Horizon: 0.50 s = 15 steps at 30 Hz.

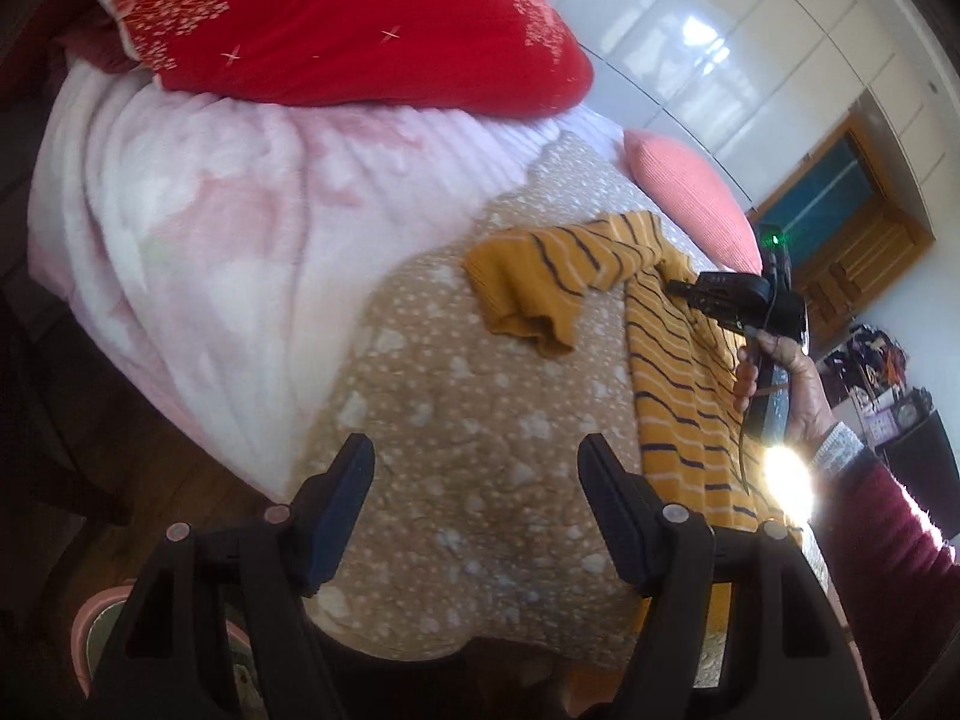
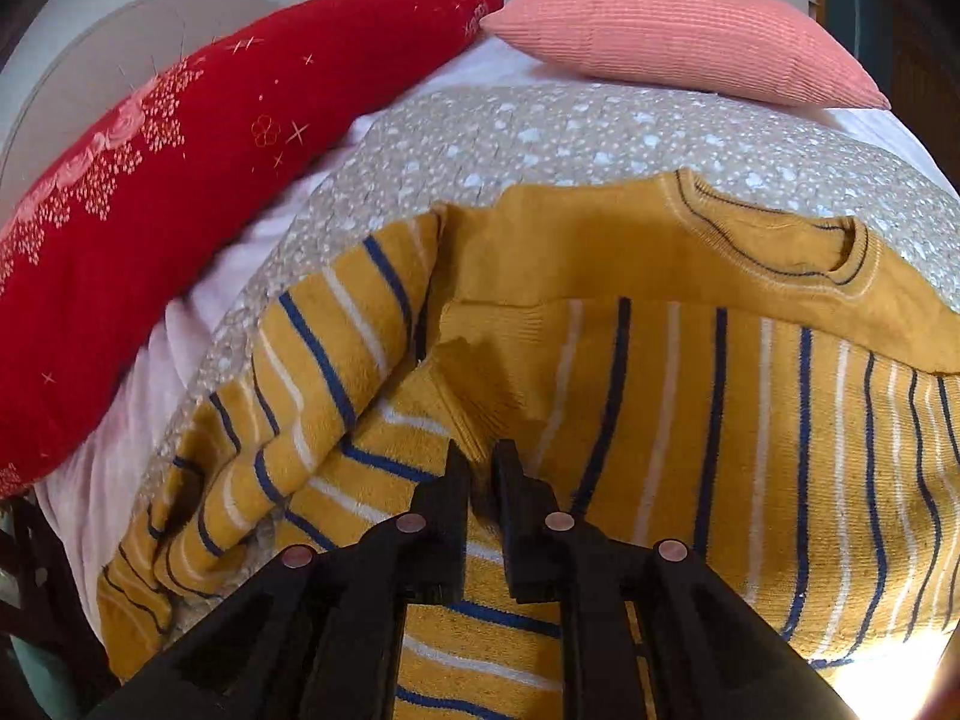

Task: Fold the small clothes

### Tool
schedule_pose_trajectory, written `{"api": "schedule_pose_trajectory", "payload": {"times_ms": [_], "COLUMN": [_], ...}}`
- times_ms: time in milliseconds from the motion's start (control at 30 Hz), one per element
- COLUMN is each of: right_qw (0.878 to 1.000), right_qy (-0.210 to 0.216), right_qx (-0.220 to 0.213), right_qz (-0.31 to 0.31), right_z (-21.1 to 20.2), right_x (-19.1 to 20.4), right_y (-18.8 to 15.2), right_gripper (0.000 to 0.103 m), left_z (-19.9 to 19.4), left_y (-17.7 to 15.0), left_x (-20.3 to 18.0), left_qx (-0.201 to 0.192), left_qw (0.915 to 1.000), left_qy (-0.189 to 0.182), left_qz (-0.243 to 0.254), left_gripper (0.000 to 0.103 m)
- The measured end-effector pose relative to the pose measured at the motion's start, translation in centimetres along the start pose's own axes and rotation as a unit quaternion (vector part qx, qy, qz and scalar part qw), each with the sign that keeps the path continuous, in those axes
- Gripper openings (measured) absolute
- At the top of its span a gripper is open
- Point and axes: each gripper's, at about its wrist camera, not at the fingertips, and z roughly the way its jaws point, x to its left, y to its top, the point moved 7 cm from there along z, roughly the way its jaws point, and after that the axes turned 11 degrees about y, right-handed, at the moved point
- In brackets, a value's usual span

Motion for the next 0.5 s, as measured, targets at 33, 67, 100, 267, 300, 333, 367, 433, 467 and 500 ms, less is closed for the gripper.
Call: {"api": "schedule_pose_trajectory", "payload": {"times_ms": [33,67,100,267,300,333,367,433,467,500], "right_qw": [1.000,1.000,1.000,0.996,0.995,0.992,0.989,0.983,0.980,0.979], "right_qy": [-0.001,0.000,0.003,0.068,0.080,0.098,0.114,0.139,0.148,0.152], "right_qx": [0.001,0.002,0.004,0.010,0.013,0.020,0.026,0.038,0.045,0.050], "right_qz": [-0.006,-0.013,-0.020,-0.052,-0.065,-0.078,-0.090,-0.111,-0.121,-0.128], "right_z": [0.2,0.2,0.1,-1.8,-2.4,-2.8,-3.0,-3.2,-3.1,-2.9], "right_x": [0.4,0.8,1.2,6.1,7.4,8.9,10.3,13.0,14.3,15.3], "right_y": [-0.2,-0.3,-0.5,-1.7,-2.2,-3.1,-4.0,-6.1,-7.1,-8.0], "right_gripper": [0.023,0.029,0.031,0.032,0.034,0.039,0.045,0.051,0.052,0.052], "left_z": [-0.1,-0.2,-0.3,-0.8,-1.0,-1.1,-1.2,-1.3,-1.4,-1.3], "left_y": [0.0,0.1,0.1,0.5,0.6,0.6,0.6,0.6,0.5,0.5], "left_x": [0.4,0.8,1.2,3.5,3.9,4.2,4.4,4.6,4.5,4.4], "left_qx": [-0.002,-0.004,-0.005,-0.013,-0.015,-0.017,-0.018,-0.018,-0.017,-0.016], "left_qw": [1.0000,0.9999,0.9999,0.9988,0.9985,0.9982,0.9979,0.9977,0.9977,0.9978], "left_qy": [0.002,0.005,0.008,0.026,0.029,0.031,0.033,0.035,0.035,0.034], "left_qz": [-0.004,-0.008,-0.013,-0.039,-0.045,-0.049,-0.052,-0.055,-0.055,-0.054], "left_gripper": [0.070,0.070,0.070,0.071,0.071,0.071,0.071,0.071,0.071,0.072]}}
